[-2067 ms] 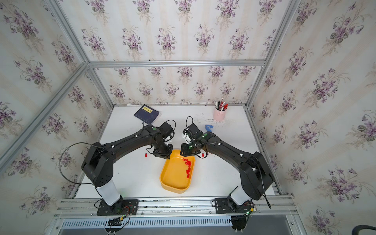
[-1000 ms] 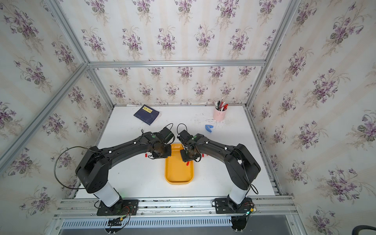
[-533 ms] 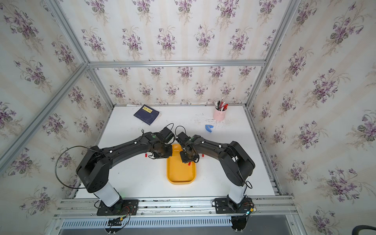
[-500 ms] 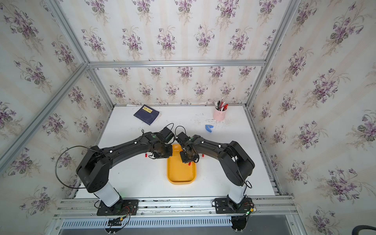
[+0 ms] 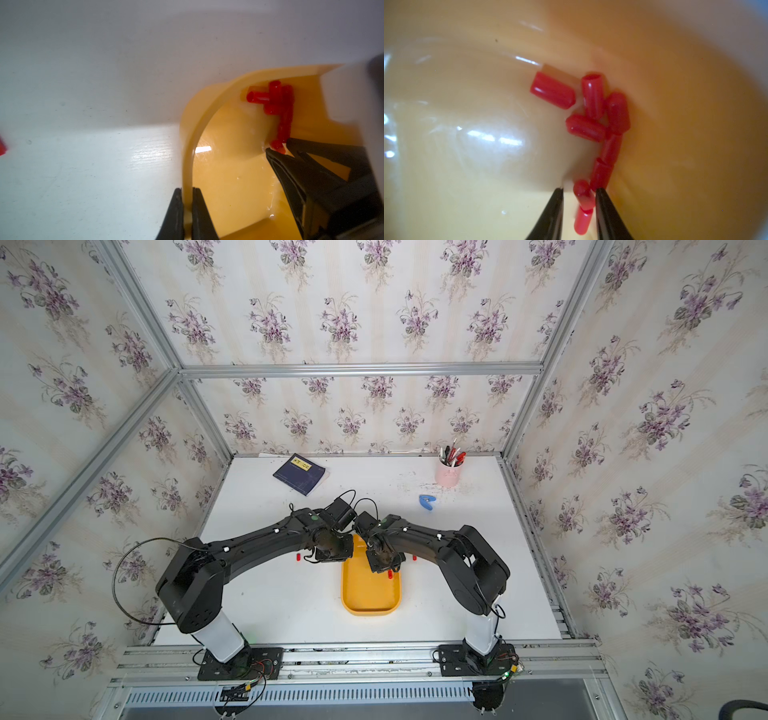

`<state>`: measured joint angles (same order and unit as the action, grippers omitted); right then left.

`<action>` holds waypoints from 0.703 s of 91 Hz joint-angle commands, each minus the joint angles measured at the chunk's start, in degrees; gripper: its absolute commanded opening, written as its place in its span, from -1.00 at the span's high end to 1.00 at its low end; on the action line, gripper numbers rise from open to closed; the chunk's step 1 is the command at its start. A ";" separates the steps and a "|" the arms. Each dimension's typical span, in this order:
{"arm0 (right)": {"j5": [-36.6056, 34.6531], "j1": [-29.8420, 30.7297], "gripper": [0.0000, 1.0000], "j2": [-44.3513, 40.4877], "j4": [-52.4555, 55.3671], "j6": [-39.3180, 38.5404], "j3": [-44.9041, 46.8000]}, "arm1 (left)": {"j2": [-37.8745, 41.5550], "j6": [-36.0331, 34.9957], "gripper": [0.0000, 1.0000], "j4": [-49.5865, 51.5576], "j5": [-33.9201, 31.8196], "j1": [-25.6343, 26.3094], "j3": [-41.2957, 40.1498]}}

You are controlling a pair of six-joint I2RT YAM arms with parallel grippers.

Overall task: Take the screw protection sleeves out of the storage box
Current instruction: Pick up the screw protection sleeve from the storage box.

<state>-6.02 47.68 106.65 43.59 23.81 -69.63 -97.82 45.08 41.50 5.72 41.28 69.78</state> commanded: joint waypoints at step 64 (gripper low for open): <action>4.37 -0.63 0.72 -3.65 -1.92 0.79 1.78 | 0.17 -1.57 1.00 4.78 -2.73 -0.32 -0.48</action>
<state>-3.25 47.42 104.16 42.02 24.10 -67.94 -97.78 44.88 42.48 5.04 41.10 69.43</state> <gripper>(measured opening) 0.143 0.097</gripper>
